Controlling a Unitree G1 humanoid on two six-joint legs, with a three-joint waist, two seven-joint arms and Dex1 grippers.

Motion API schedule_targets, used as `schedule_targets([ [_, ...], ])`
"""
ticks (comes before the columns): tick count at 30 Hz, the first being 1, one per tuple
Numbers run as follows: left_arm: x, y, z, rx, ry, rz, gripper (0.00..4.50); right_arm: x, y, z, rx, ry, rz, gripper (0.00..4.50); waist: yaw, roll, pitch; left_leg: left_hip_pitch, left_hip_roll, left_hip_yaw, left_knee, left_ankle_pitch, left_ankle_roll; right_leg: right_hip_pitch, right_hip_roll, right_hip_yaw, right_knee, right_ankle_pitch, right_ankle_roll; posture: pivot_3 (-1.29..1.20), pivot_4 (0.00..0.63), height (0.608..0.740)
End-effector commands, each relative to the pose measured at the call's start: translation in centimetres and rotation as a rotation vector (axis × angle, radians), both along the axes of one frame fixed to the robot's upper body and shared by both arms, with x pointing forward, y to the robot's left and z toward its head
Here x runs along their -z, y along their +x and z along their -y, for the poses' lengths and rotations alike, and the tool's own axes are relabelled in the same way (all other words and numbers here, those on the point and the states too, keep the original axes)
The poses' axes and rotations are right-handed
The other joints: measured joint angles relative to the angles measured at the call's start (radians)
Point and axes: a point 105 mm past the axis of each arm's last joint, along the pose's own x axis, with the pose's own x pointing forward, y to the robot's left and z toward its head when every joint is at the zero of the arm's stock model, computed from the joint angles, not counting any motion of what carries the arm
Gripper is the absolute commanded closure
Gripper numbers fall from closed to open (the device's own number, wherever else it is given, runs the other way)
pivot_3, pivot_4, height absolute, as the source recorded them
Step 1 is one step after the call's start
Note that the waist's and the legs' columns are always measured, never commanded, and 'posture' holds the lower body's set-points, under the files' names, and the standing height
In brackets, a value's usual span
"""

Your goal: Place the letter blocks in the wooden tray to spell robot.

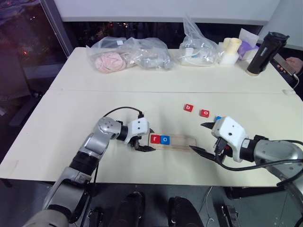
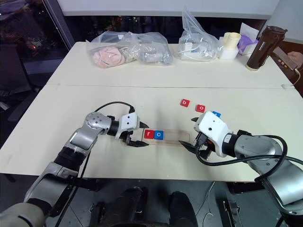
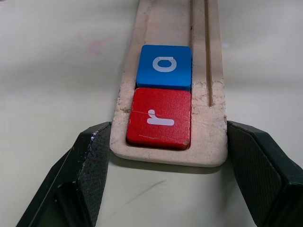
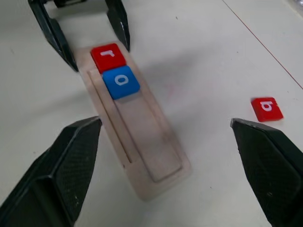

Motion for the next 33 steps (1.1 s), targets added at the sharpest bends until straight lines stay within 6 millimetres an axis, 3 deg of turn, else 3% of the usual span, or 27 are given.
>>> schedule_targets([
  [1,0.3,-1.0,0.8,0.030,0.008,-0.017,1.36,-0.8,-0.2,-0.4,-0.017,0.007,0.036,0.00,0.000,0.000,0.000,0.000,0.000,0.000,0.000,0.000,-0.001,0.000,0.000,0.000,0.000,0.000,0.000,0.00,0.150,0.738],
  [21,0.9,-2.5,1.0,-0.030,-0.008,-0.094,1.36,-0.8,-0.1,-0.5,-0.019,0.007,0.035,0.00,-0.001,0.000,0.000,0.000,0.000,0.000,-0.001,-0.001,-0.002,0.000,0.000,0.000,-0.001,0.000,-0.001,0.00,0.150,0.738],
  [23,1.1,-2.7,0.9,-0.029,-0.006,-0.095,0.31,-0.8,-0.1,-0.5,-0.018,0.008,0.036,0.00,-0.001,0.000,0.000,0.000,0.000,0.000,-0.001,-0.001,-0.002,0.000,0.000,0.000,-0.001,0.000,-0.001,0.00,0.150,0.738],
  [24,1.2,-2.8,0.9,-0.030,-0.004,-0.096,0.03,-0.8,-0.1,-0.5,-0.019,0.008,0.037,0.00,-0.001,0.000,0.000,0.000,0.000,0.000,-0.002,-0.001,-0.002,0.000,0.000,0.000,-0.001,0.000,-0.001,0.00,0.150,0.738],
  [33,0.7,-2.5,0.2,-0.049,-0.026,-0.086,0.03,-0.8,0.0,-0.4,-0.019,0.007,0.034,0.00,-0.001,0.000,0.000,0.000,0.000,0.000,-0.002,-0.001,-0.002,-0.001,0.000,0.000,-0.001,-0.001,-0.001,0.00,0.150,0.738],
])
